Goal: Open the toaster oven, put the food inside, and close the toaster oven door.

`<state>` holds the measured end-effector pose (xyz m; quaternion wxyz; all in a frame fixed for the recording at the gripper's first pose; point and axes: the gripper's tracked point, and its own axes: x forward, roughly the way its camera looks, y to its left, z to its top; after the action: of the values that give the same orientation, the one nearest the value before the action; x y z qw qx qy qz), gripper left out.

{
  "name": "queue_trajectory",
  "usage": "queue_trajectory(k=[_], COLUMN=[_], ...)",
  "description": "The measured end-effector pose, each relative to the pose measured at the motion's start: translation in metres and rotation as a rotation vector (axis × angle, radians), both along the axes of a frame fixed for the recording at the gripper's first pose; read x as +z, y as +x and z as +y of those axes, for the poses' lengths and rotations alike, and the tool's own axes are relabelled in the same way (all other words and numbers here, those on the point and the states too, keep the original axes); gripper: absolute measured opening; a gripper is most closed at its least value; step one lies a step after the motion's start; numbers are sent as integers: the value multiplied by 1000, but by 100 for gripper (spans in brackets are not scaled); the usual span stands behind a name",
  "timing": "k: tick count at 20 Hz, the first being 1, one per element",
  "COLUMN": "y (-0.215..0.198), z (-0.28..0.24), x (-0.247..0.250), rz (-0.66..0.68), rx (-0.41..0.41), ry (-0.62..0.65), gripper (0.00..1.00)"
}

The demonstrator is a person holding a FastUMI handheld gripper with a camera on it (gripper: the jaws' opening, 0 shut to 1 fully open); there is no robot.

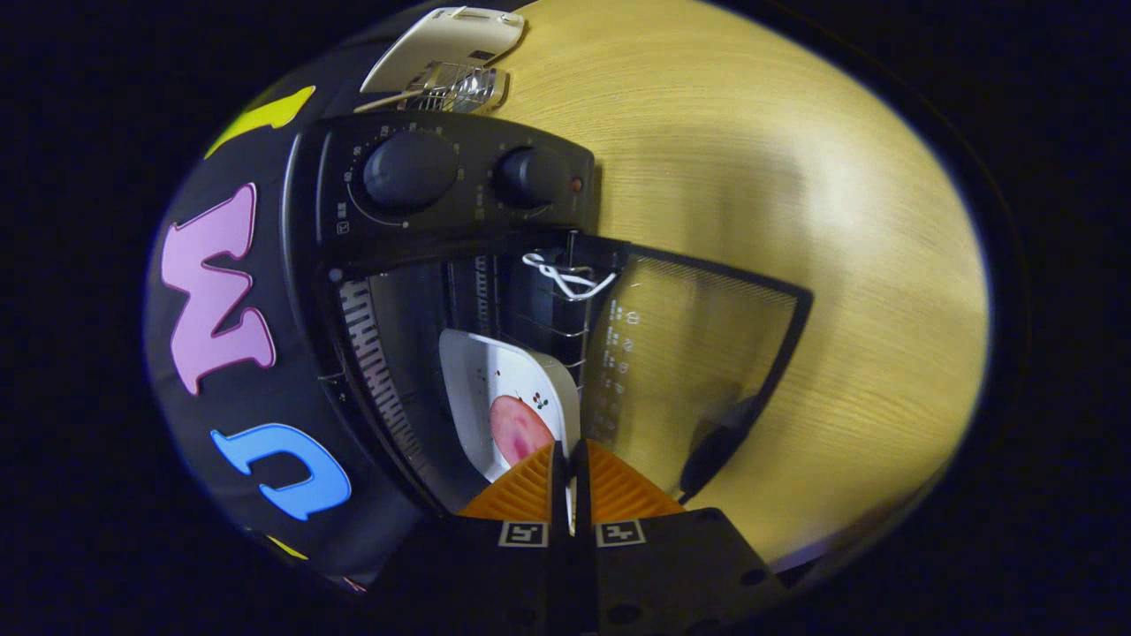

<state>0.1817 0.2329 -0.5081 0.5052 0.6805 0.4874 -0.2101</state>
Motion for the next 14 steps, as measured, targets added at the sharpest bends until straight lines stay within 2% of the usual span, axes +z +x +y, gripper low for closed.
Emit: queue_trajectory(k=[2, 6, 10, 14], y=[20, 42, 59, 59], z=[11, 18, 6, 7], x=[-6, -25, -35, -32], rz=[2, 5, 3, -5], rx=[-57, -57, -136, -129], ry=[11, -35, -36, -30], gripper=[5, 5, 5, 9])
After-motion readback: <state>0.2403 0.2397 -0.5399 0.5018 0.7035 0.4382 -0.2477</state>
